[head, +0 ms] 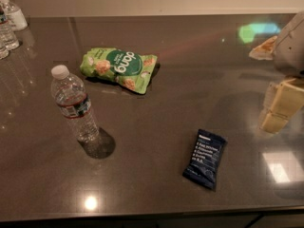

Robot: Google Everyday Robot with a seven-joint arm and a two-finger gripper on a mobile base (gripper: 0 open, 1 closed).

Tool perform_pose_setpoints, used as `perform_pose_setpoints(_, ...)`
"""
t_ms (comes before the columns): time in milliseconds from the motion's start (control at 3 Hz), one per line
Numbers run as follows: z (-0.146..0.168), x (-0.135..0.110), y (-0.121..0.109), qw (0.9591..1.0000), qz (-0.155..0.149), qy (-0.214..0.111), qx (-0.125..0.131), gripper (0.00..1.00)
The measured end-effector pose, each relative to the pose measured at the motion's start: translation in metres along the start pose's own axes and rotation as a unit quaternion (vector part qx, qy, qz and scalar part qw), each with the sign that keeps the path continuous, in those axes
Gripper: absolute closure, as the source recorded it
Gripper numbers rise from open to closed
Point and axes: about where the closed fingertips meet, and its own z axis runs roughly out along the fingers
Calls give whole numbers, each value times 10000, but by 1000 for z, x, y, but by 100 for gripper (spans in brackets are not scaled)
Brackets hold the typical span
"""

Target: Pick rxbar blueberry

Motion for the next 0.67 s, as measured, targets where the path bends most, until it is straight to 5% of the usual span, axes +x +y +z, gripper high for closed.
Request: perform_pose_setpoints(667, 48, -19, 45, 9878, -775, -1067, -823, 0)
